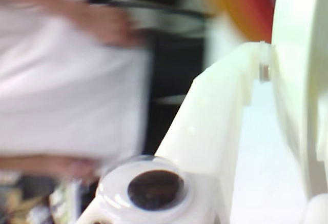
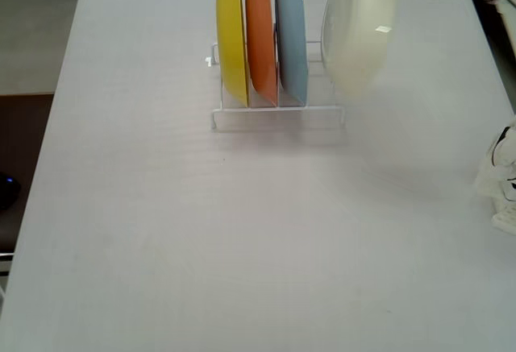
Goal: Would you please take all the plates for me?
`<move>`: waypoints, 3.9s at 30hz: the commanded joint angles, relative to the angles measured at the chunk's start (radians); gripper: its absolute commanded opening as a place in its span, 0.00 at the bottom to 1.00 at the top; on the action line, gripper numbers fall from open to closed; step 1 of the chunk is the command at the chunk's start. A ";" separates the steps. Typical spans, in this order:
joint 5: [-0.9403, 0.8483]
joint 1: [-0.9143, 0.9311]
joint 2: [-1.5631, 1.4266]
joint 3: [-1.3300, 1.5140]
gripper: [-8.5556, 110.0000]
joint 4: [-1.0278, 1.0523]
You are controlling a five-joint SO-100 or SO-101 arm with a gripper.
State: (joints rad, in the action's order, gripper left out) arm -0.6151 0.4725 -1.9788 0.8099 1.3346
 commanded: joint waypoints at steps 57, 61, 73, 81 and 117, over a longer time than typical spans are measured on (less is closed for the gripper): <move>0.172 -0.696 -0.163 0.772 0.07 -1.425; 0.164 -0.696 -0.160 0.772 0.07 -1.425; 0.161 -0.687 -0.163 0.793 0.09 -1.424; 0.021 -0.675 -0.183 0.796 0.40 -1.374; 0.183 -0.078 0.058 0.474 0.23 -0.601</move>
State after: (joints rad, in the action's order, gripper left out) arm -0.4326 0.3697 -1.9190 1.3652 0.7256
